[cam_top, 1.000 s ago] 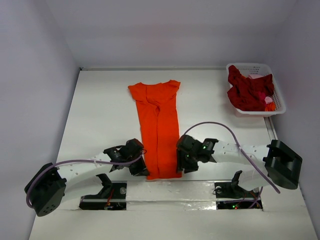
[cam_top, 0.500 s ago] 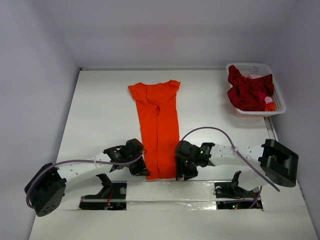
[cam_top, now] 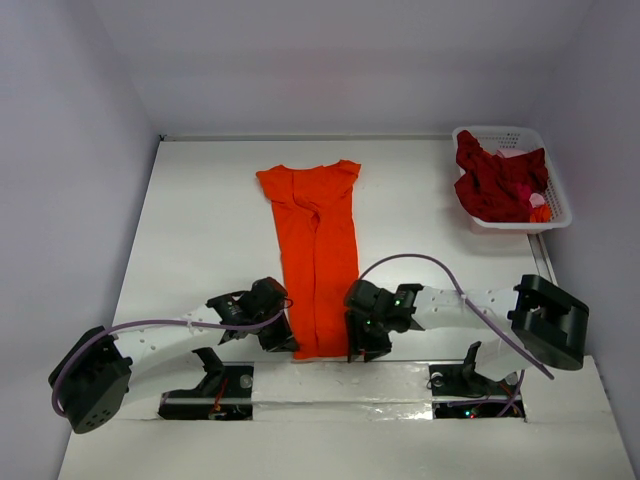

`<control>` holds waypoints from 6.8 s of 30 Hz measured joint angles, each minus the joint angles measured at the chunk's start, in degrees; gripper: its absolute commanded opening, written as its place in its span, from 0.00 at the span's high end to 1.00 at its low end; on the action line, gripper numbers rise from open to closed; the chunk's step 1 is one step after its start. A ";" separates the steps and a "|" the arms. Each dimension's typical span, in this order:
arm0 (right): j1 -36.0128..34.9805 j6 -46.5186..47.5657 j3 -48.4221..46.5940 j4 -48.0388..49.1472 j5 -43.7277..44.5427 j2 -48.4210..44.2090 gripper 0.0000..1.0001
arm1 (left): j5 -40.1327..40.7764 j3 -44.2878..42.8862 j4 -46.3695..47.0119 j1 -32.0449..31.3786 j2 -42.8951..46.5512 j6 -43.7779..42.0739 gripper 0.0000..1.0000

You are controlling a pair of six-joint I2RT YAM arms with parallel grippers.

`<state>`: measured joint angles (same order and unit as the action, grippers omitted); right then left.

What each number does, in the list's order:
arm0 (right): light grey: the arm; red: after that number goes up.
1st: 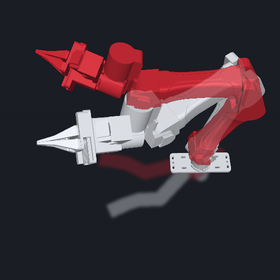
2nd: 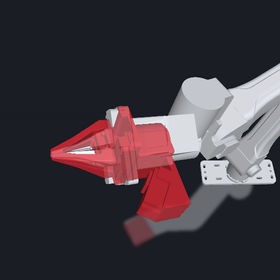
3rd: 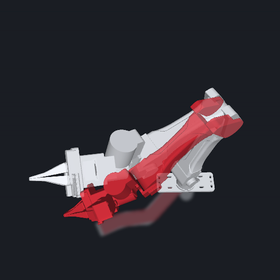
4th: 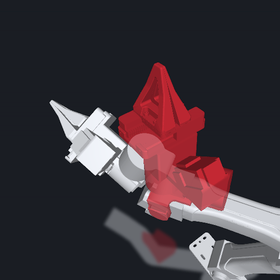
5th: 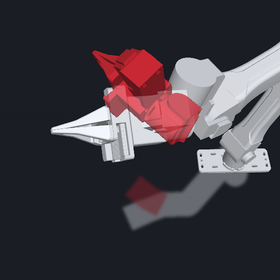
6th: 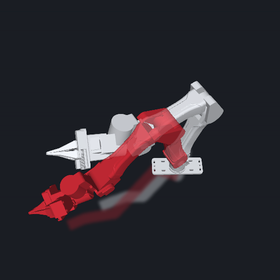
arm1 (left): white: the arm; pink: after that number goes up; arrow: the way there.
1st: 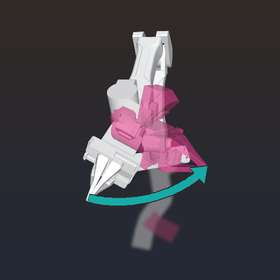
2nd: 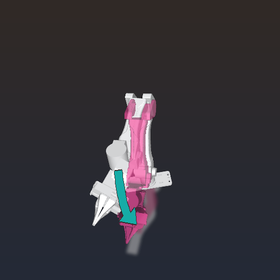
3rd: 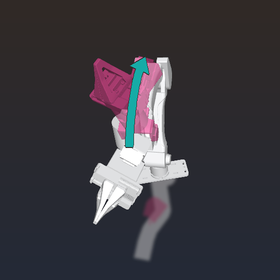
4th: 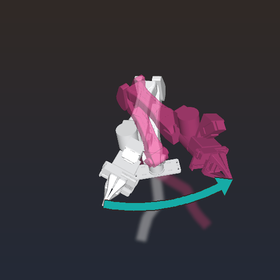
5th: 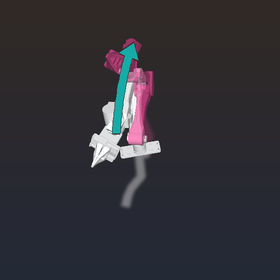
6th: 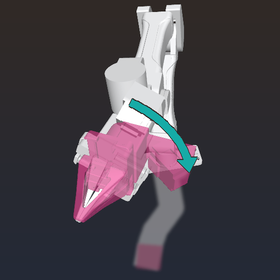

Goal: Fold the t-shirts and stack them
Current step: Fold the tshirt

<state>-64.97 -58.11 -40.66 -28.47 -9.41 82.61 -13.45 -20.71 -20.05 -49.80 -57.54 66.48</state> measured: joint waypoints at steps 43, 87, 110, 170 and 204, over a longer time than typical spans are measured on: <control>0.00 -2.49 -1.64 -3.37 7.04 -4.39 0.49 | 0.04 -0.55 -1.25 0.02 0.35 -0.04 1.00; 0.00 -3.13 -1.51 -0.02 6.38 0.57 0.97 | 0.92 -2.12 -4.33 0.00 2.32 0.00 1.00; 0.00 0.04 -14.97 -11.85 12.81 -2.03 1.00 | 3.80 -10.93 -9.20 0.00 0.74 0.09 1.00; 21.22 22.25 -33.77 -14.99 10.80 16.20 1.00 | 3.17 -34.56 -12.85 21.20 -24.11 -18.71 1.00; 25.68 27.50 -43.63 -16.33 8.46 25.31 1.00 | 1.38 -40.35 -12.76 27.10 -33.81 -24.92 1.00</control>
<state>-39.29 -30.61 -84.29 -44.80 -0.95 107.92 -12.08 -61.06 -32.82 -22.70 -91.35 41.56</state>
